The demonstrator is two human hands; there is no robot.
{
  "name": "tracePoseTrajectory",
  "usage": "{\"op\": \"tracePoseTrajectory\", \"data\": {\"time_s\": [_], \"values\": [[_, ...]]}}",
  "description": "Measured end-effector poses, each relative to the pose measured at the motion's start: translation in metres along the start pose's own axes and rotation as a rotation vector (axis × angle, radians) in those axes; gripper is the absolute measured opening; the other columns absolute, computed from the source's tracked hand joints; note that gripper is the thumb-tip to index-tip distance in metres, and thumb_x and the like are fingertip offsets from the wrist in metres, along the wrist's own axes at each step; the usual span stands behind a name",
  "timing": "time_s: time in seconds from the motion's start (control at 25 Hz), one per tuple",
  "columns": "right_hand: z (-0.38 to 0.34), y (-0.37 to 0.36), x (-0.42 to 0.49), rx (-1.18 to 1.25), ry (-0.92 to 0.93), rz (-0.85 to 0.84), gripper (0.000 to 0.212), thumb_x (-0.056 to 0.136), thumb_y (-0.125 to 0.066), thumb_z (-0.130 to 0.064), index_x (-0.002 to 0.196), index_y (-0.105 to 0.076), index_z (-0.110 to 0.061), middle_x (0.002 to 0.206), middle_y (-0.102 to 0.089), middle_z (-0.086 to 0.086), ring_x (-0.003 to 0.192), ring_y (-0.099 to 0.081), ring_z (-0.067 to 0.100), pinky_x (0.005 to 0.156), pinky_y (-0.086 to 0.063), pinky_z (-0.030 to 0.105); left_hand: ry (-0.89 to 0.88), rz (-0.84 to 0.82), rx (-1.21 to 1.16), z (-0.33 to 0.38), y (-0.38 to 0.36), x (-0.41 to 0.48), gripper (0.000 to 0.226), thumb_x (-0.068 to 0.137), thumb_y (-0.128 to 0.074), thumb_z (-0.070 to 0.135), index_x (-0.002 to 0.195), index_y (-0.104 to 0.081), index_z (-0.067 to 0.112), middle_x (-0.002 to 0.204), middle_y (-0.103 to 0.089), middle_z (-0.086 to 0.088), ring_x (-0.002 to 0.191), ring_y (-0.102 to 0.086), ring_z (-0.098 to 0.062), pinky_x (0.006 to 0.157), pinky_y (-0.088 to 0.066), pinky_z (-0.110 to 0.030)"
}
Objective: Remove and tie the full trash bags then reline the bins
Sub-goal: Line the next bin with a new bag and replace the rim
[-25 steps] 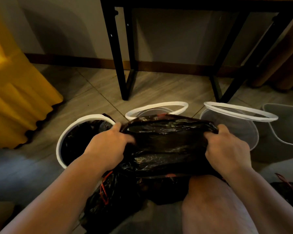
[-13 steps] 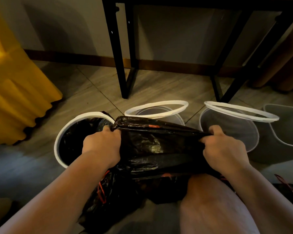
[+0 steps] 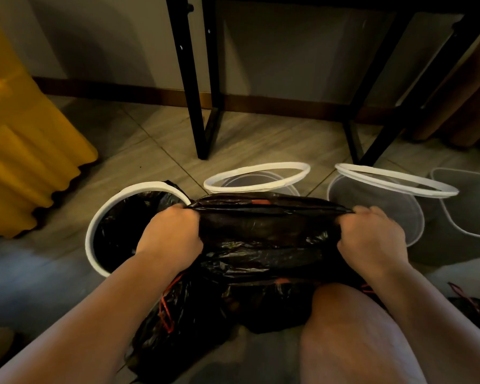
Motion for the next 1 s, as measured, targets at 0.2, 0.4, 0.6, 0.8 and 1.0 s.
{"op": "tracePoseTrajectory", "data": {"time_s": [0.2,0.4,0.6,0.8,1.0], "values": [[-0.003,-0.009,0.007,0.168,-0.04,-0.135,0.026,0.088,-0.067,-0.017,0.113,-0.065,-0.022,0.122,-0.049,0.004,0.084,-0.062,0.024,0.065,-0.05,0.033,-0.002,-0.153,-0.047,-0.002,-0.009,0.001,0.048,0.084,-0.069,0.018,0.13,-0.061,0.027,0.13,-0.048,-0.006,0.105,-0.066,-0.033,0.086,-0.06,-0.042],[-0.003,-0.013,0.012,0.271,-0.034,-0.168,0.028,0.089,-0.065,-0.012,0.116,-0.066,-0.022,0.127,-0.044,0.006,0.086,-0.061,0.024,0.074,-0.055,0.035,-0.01,-0.242,0.041,-0.001,-0.018,0.003,0.069,0.08,-0.068,0.026,0.146,-0.047,0.033,0.153,-0.039,0.004,0.118,-0.064,-0.029,0.08,-0.06,-0.044],[0.001,-0.016,0.018,0.213,-0.028,-0.1,0.025,0.1,-0.051,-0.034,0.119,-0.068,-0.032,0.107,-0.049,-0.004,0.078,-0.056,0.019,0.059,-0.043,0.031,0.03,-0.175,-0.118,-0.005,-0.017,0.014,0.036,0.077,-0.067,0.028,0.112,-0.067,0.035,0.114,-0.057,0.008,0.108,-0.064,-0.024,0.081,-0.058,-0.038],[0.007,-0.028,0.027,0.237,-0.012,-0.194,0.035,0.086,-0.068,-0.025,0.12,-0.063,-0.029,0.104,-0.061,-0.005,0.093,-0.065,0.023,0.072,-0.053,0.033,-0.131,-0.146,-0.05,-0.008,-0.023,0.016,0.026,0.078,-0.065,0.017,0.097,-0.066,0.034,0.113,-0.055,0.005,0.097,-0.065,-0.025,0.076,-0.056,-0.037],[0.033,-0.037,0.046,0.347,-0.109,-0.309,0.039,0.078,-0.071,-0.017,0.116,-0.067,-0.028,0.109,-0.07,-0.002,0.099,-0.068,0.023,0.084,-0.058,0.036,-0.332,-0.185,-0.24,-0.035,-0.011,0.025,0.059,0.08,-0.074,0.016,0.132,-0.067,0.044,0.134,-0.054,0.014,0.126,-0.055,-0.007,0.107,-0.047,-0.031]]}}
Point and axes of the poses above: each hand's wrist, its own x-axis towards the middle knuckle, its own y-axis out of the back of the hand, z = x × y, the point moved 3 cm from there along x, towards the middle knuckle
